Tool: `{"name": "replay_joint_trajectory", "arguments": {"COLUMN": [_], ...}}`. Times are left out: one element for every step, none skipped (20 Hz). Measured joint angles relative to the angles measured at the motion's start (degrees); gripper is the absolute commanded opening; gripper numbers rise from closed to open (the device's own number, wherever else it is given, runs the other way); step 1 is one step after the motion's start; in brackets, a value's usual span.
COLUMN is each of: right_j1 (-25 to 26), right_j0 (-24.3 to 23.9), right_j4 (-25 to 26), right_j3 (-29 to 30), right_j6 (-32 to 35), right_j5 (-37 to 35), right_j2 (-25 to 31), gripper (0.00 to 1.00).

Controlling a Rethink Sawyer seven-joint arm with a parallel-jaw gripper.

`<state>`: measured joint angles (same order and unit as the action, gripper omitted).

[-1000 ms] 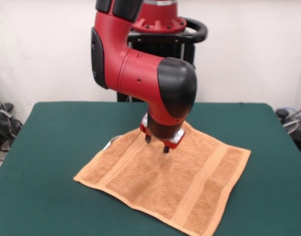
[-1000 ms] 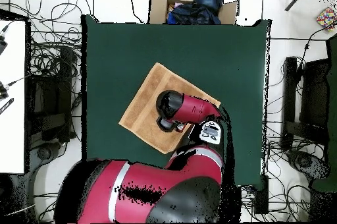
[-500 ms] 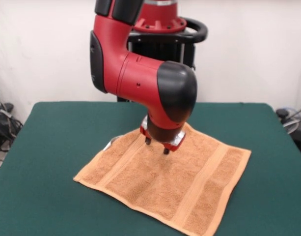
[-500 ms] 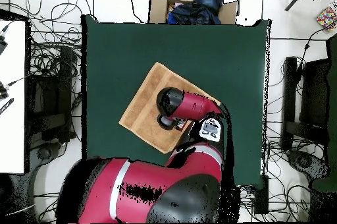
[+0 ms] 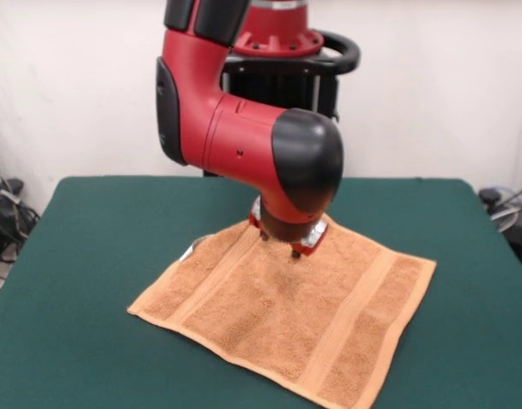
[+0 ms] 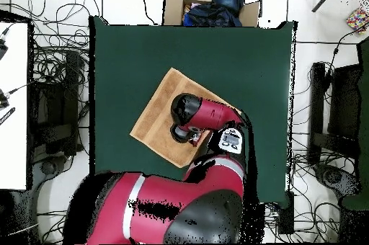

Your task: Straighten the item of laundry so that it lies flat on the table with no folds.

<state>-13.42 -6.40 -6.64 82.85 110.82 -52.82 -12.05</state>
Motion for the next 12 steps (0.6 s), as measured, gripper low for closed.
{"name": "replay_joint_trajectory", "arguments": {"right_j1": [-0.1,-0.1,-0.1,0.2,0.5,0.8,1.1,1.3,1.5,2.0,2.1,2.2], "right_j0": [-1.1,-1.5,-1.9,-3.1,-3.8,-4.4,-5.0,-5.3,-5.4,-5.7,-5.7,-5.7], "right_j4": [0.0,0.0,0.0,0.0,0.0,0.0,0.0,0.0,0.0,0.0,0.0,0.0], "right_j3": [1.1,1.5,1.9,3.1,4.0,4.6,5.3,5.6,5.9,6.4,6.6,6.8], "right_j6": [0.0,0.0,0.0,0.0,0.0,0.0,0.0,0.0,0.0,0.0,0.0,0.0], "right_j5": [-2.0,-2.6,-3.2,-4.6,-5.3,-5.3,-5.4,-5.3,-5.3,-4.7,-4.2,-3.6], "right_j2": [1.1,1.5,1.9,2.9,3.5,3.8,4.2,4.4,4.6,4.8,4.9,5.1], "gripper": [1.0,1.0,1.0,1.0,1.0,1.0,1.0,1.0,1.0,1.0,1.0,1.0]}}
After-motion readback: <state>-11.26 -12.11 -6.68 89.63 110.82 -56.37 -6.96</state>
